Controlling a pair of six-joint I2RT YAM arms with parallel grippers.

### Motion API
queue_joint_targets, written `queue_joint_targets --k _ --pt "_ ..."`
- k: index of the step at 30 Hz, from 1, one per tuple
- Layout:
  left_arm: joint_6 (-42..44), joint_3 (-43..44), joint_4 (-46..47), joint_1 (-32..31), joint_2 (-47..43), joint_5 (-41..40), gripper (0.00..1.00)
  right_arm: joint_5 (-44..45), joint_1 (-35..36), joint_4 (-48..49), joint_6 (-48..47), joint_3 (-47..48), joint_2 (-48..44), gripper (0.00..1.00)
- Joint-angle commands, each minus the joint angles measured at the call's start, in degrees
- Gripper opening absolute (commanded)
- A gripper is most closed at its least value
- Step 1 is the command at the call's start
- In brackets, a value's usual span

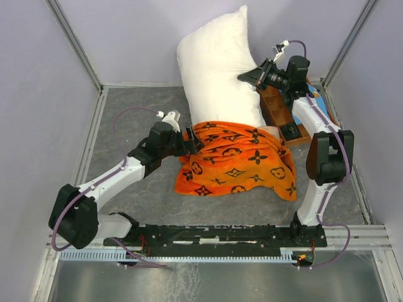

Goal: Remove the pillowcase from the pillow
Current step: Remove the pillow from the pillowcase.

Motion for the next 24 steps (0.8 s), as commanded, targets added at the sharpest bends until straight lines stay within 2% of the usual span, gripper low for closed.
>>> queue_joint_targets --k 1,2,5,8,9,12,18,24 --pt "-6.30 -2.72 7.98 -0.52 1.24 1.61 0.92 7.87 -0.54 7.34 -0.64 2.83 -3.87 0.02" --pt "-6.35 -3.12 8.09 -0.63 1.82 1.17 0.86 9.02 -0.72 7.17 -0.71 2.76 -4.09 0.02" --pt "-7.05 -5.20 7.81 -0.57 1.86 0.06 0.51 15.93 -1.64 5.85 -1.00 1.72 -6.22 0.02" --pt "-8.40 -9.08 7.99 -0.62 1.58 0.10 0.08 24.44 -3.20 5.54 -1.02 1.50 -8.02 0.02" --pt "-8.68 -10.45 7.91 -0.59 1.71 0.12 0.03 26.26 -3.77 5.57 -1.07 2.01 -8.28 0.02" --pt "-8.93 -13.59 5.83 -0.62 1.66 -1.59 0.03 32.92 -5.83 5.89 -0.72 2.93 -9.02 0.02" --pt "-9.03 -12.91 -6.52 0.70 -2.89 -13.66 0.03 45.19 -11.56 11.99 2.46 -5.11 -13.30 0.02" --pt "-7.04 -6.04 -16.46 9.06 -1.86 -11.97 0.03 49.79 -11.66 11.94 -2.59 -14.92 -19.58 0.02"
